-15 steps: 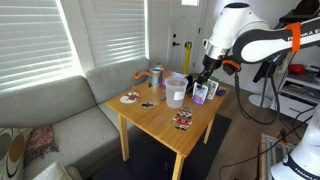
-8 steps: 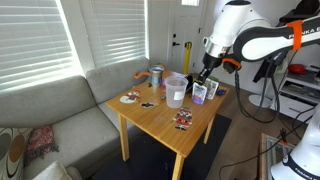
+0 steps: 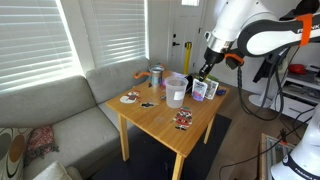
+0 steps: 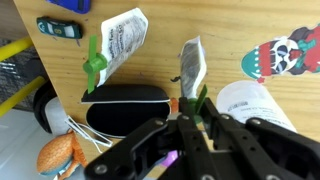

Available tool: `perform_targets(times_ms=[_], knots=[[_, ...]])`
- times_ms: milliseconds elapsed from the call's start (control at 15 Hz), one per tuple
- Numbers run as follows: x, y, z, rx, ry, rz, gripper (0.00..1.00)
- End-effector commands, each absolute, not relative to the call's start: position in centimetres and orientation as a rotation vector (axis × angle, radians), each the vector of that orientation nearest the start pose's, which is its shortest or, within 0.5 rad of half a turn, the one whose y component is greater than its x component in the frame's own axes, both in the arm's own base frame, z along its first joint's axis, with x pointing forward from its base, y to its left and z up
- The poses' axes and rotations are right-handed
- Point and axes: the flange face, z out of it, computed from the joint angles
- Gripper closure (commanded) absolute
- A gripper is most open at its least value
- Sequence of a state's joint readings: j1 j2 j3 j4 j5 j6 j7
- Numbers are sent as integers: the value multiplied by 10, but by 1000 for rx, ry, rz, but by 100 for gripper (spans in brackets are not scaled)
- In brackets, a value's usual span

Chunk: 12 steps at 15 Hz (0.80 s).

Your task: Pick up the two pouch sachet and put them in the frost cold cup one at a time

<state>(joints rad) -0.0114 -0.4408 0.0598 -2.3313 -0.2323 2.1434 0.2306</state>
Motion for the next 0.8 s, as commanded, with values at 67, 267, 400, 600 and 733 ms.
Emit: perform_targets(times_ms=[67, 267, 400, 600, 733], knots=[[415, 33, 585, -3356, 72, -567, 96], [405, 53, 628, -3334, -10, -790, 96], [405, 68, 646, -3301, -61, -899, 96], [405, 74, 645, -3273, -43, -899, 84], [406, 82, 648, -3260, -74, -935, 84]])
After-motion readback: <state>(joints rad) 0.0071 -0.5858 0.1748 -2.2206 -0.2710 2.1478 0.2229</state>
